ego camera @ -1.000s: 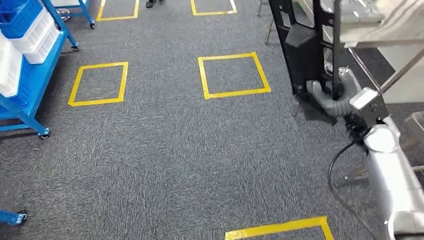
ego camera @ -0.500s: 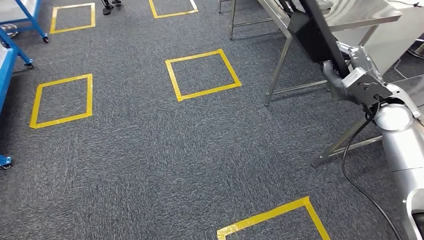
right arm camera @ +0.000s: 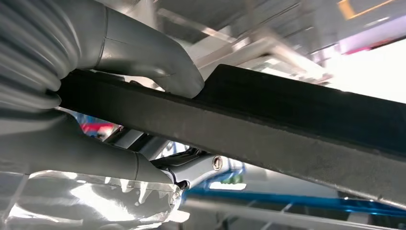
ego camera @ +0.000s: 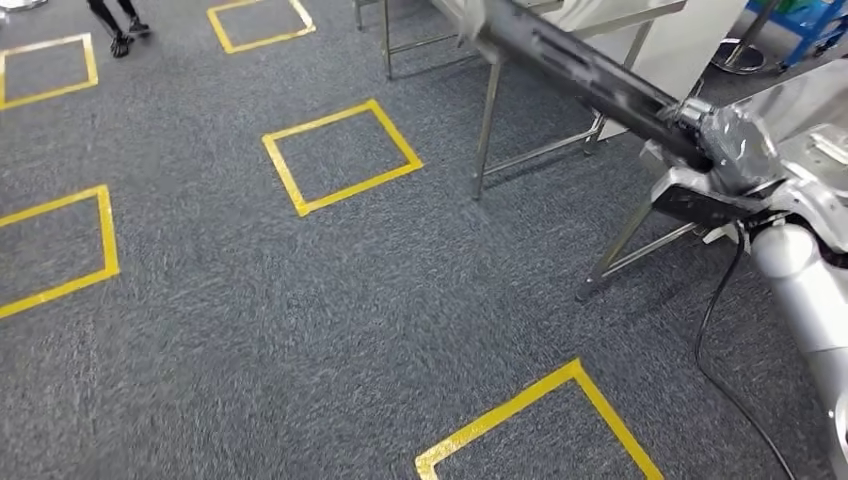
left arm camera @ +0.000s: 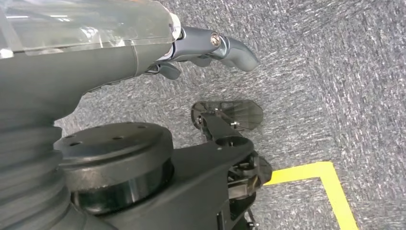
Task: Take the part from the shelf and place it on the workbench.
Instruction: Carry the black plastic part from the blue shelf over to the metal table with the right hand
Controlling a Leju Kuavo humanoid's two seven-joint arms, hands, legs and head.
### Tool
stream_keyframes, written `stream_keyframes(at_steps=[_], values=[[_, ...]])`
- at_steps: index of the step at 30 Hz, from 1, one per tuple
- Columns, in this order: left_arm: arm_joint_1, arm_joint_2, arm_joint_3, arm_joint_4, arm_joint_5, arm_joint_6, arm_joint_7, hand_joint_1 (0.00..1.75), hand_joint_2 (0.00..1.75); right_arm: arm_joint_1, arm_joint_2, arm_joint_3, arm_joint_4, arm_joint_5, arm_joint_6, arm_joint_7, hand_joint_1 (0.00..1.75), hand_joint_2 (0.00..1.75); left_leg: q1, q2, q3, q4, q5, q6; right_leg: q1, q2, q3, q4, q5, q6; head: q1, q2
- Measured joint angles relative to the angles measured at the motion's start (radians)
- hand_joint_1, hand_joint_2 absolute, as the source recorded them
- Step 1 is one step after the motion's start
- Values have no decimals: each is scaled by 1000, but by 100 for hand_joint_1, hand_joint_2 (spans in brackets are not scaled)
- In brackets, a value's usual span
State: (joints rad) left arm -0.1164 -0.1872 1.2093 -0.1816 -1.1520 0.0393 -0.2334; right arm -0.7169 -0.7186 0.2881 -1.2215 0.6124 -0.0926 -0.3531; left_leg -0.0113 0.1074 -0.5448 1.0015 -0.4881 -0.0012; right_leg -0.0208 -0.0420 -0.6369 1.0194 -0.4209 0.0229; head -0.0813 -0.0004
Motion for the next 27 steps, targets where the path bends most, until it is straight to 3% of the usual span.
stream_keyframes(at_steps=[2,4,5,6,7,8,9,11,13,15,16,18,20,21,23,25,27], values=[[0,0,0,0,0,0,0,0,175,-2,-6,5,4,53,-31,12,175,175,4,-27,-10,33,-28,-9,-3,19,3,-5,2,-12,0,0],[2,0,0,0,0,0,0,0,175,-4,-4,10,9,105,-61,27,175,175,9,-75,-60,146,-89,-12,-1,39,5,-7,3,-22,0,0],[4,0,0,0,0,0,0,0,175,-5,-3,14,12,133,-73,34,175,175,9,-89,-95,218,-118,-12,1,51,5,-7,2,-24,0,0],[6,0,0,0,0,-1,1,0,175,-3,-2,18,16,159,-82,39,175,175,10,-95,-125,274,-135,-11,3,63,5,-7,2,-26,0,0],[7,0,0,0,0,-1,1,0,175,0,-2,21,20,183,-87,44,175,175,10,-98,-141,300,-134,-9,5,77,5,-6,2,-26,0,0],[8,0,0,0,-1,-2,2,0,175,1,-2,24,25,205,-92,48,175,175,10,-101,-140,285,-112,-6,7,90,5,-5,2,-26,0,0],[7,0,0,0,-1,-3,2,0,175,3,-2,26,30,224,-96,53,175,175,10,-108,-120,234,-75,-1,7,104,5,-4,2,-26,0,0],[7,0,0,0,-2,-4,2,0,175,2,-2,27,40,257,-107,61,175,175,11,-151,-65,98,-5,10,8,128,4,-1,2,-23,0,0],[7,0,0,0,-2,-4,1,0,175,3,-1,27,50,281,-116,67,175,175,12,-185,-34,26,18,17,3,151,-1,0,5,-13,0,0],[6,1,0,0,-3,-4,1,0,175,10,-4,25,59,297,-119,69,175,175,9,-174,-27,14,19,23,-3,175,-7,-6,11,2,0,0],[5,1,0,0,-3,-5,1,0,175,15,-7,24,63,304,-120,71,175,175,9,-162,-23,5,24,29,-4,173,-9,-5,12,8,0,0],[4,0,0,0,-3,-5,0,0,175,20,-15,21,69,317,-123,72,175,175,9,-137,-14,-16,36,41,-2,130,-32,39,-16,16,0,0],[6,0,0,0,-2,-5,-1,0,175,20,-16,18,76,332,-130,75,175,175,6,-112,-10,-25,39,47,-3,73,-89,157,-76,20,0,0],[8,0,0,0,-2,-5,0,0,175,21,-13,18,81,342,-133,76,175,175,5,-99,-11,-25,38,48,-5,60,-118,219,-100,24,0,0],[9,0,0,0,-1,-4,0,0,175,24,-7,18,93,357,-135,77,175,175,4,-73,-11,-23,35,46,-11,48,-137,263,-104,30,0,0],[8,0,0,0,0,-4,0,0,175,24,-4,18,100,362,-136,77,175,175,4,-50,-11,-18,28,41,-15,26,-76,160,-49,35,0,0],[7,1,0,0,0,-4,-1,0,175,20,-1,18,105,363,-136,77,175,175,1,-31,-11,-6,17,31,-11,-18,-6,34,-12,33,0,0]])
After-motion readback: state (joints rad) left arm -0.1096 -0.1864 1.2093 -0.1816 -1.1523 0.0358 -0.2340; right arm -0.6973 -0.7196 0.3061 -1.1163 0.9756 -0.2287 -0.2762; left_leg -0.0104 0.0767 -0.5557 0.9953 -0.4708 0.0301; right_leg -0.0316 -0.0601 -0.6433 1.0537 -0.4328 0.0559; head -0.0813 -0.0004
